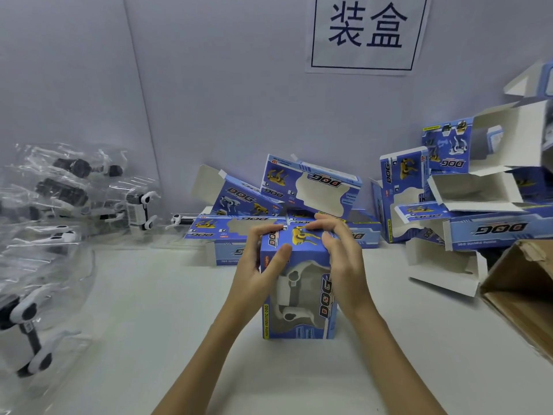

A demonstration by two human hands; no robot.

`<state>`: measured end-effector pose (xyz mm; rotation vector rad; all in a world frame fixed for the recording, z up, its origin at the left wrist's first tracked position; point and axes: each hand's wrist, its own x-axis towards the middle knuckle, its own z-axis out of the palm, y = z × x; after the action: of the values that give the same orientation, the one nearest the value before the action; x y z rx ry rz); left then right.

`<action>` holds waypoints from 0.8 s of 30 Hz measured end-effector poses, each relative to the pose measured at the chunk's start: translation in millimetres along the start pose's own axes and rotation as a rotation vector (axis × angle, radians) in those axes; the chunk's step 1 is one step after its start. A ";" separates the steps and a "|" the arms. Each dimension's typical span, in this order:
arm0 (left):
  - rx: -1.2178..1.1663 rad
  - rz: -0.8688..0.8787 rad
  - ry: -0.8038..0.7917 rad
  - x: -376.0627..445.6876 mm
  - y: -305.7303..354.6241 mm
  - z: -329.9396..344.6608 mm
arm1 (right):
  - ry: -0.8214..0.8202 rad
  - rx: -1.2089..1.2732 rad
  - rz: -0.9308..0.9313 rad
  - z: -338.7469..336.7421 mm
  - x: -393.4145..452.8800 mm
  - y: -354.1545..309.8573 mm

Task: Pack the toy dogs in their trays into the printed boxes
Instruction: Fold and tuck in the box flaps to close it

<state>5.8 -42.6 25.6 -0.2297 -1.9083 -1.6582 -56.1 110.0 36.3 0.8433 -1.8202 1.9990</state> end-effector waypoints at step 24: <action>0.317 0.114 -0.111 -4.4 -24.3 3.5 | -0.107 0.300 0.500 -30.9 13.4 -6.0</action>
<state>-3.7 -43.3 2.5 -0.3006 -2.1657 -1.2713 -69.7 139.0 48.5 0.6197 -1.9658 2.6342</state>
